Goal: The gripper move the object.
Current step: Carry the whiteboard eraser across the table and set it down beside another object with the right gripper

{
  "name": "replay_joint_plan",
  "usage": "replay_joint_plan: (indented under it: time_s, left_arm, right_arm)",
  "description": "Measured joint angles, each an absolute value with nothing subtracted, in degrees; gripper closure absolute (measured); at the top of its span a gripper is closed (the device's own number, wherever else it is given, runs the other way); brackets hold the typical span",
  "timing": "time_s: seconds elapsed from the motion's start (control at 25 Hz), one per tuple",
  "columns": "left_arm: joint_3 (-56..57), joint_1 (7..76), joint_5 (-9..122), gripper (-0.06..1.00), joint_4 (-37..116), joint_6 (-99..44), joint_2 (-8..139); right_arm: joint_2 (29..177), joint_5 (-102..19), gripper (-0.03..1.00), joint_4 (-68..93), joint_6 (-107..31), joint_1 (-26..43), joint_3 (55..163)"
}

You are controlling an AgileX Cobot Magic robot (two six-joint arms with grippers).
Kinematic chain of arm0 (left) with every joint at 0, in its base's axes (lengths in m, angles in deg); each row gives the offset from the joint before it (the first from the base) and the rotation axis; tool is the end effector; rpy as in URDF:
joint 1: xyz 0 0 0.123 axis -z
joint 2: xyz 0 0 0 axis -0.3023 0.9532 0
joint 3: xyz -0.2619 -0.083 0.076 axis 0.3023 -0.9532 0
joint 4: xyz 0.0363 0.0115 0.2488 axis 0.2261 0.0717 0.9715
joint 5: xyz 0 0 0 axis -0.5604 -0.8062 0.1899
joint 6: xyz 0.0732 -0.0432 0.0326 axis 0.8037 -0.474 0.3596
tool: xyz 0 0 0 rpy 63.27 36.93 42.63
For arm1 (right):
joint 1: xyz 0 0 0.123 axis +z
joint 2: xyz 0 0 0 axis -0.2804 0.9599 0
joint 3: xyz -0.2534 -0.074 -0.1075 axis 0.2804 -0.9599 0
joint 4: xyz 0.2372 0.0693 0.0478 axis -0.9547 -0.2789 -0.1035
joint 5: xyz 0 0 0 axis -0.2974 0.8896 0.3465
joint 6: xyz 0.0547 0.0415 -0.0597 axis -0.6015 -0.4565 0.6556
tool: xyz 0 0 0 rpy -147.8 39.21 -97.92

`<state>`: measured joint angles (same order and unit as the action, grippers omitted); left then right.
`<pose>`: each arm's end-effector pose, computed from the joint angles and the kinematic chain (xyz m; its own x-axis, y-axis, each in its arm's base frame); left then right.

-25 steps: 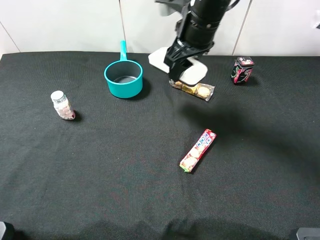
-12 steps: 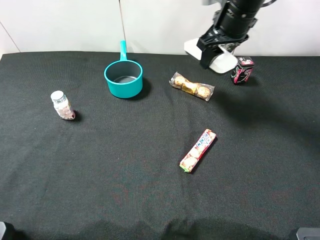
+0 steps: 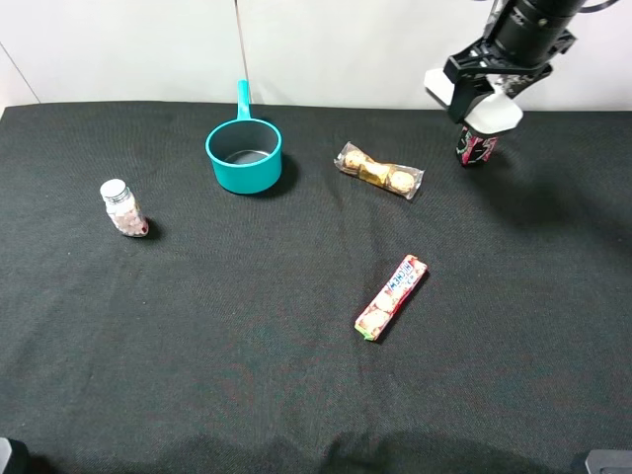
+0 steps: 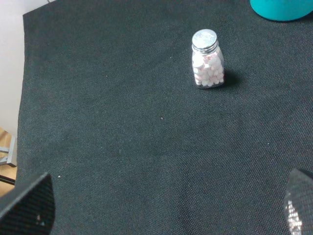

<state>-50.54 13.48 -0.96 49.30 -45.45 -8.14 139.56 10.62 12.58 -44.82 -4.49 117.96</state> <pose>-0.0057 -0.0058 0.2757 -0.4466 0.2155 -0.8684 0.0948 0.9765 0.1936 0.3886 0.0922 0.2416 -0.8851 -0.3935 -0.2484 -0.4209 0.9047 0.0663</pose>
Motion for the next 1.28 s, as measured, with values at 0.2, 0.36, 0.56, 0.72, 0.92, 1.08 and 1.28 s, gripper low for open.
replay_joint_plan:
  time_s: [0.2,0.36,0.56,0.72,0.92,1.08,1.28]
  left_arm:
    - [-50.5,13.5,-1.0,-0.05,49.3,-45.5,-8.1]
    - [-50.5,13.5,-1.0,-0.05,49.3,-45.5,-8.1]
    - [-50.5,13.5,-1.0,-0.05,49.3,-45.5,-8.1]
    - [-50.5,13.5,-1.0,-0.05,49.3,-45.5,-8.1]
    - [-50.5,13.5,-1.0,-0.05,49.3,-45.5,-8.1]
    - [-50.5,13.5,-1.0,-0.05,49.3,-45.5,-8.1]
    - [-50.5,13.5,-1.0,-0.05,49.3,-45.5,-8.1]
  right_arm:
    - [139.6,11.7,0.51,12.8,-45.5,-8.1,118.0]
    - [139.6,11.8,0.51,12.8,-45.9,-11.0,118.0]
    - [139.6,11.7,0.51,12.9,-47.1,-14.7,118.0]
    - [139.6,12.1,0.51,13.3,-47.2,-16.9,117.9]
    - [139.6,13.4,0.51,13.6,-47.2,-17.5,117.9]
    - [139.5,13.9,0.51,13.6,-47.2,-17.5,117.9]
    - [138.0,12.7,0.51,13.2,-47.4,-17.5,115.3]
